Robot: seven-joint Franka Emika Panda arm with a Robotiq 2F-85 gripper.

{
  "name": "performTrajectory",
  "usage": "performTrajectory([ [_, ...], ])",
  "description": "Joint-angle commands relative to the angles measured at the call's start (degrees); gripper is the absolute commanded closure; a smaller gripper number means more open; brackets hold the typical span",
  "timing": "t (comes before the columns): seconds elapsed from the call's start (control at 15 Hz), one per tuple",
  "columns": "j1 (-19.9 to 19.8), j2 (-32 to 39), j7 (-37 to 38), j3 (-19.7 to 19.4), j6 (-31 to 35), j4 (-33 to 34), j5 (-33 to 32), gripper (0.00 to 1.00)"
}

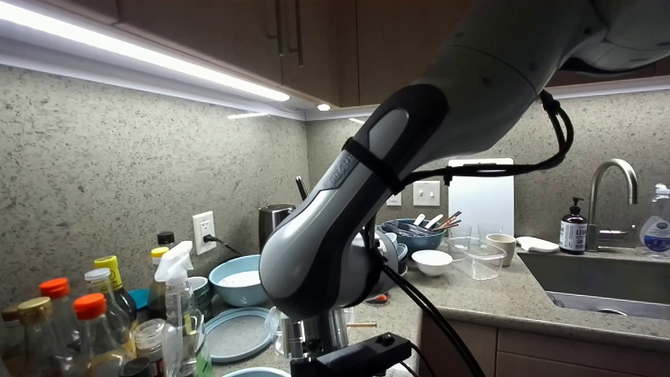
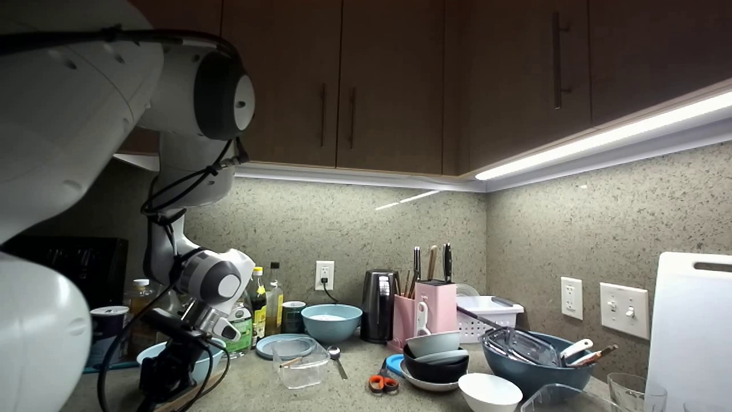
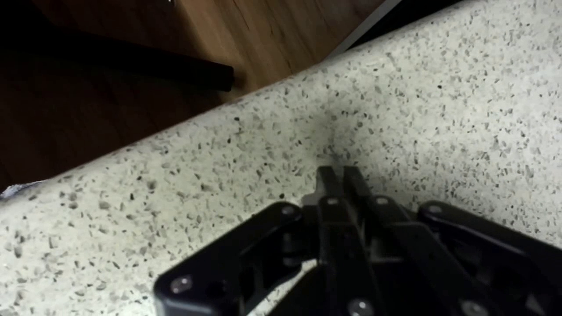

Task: Put the chopstick in the Bowl

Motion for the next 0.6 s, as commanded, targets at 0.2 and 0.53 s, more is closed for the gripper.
performTrajectory([
  [0.2, -1.2, -1.69, -4.14, 1.13, -0.09, -2.05, 2.2, 0.94],
  [0.53, 1.0, -5.07, 2.65, 0.05, 4.04, -6.09, 2.36, 0.93],
])
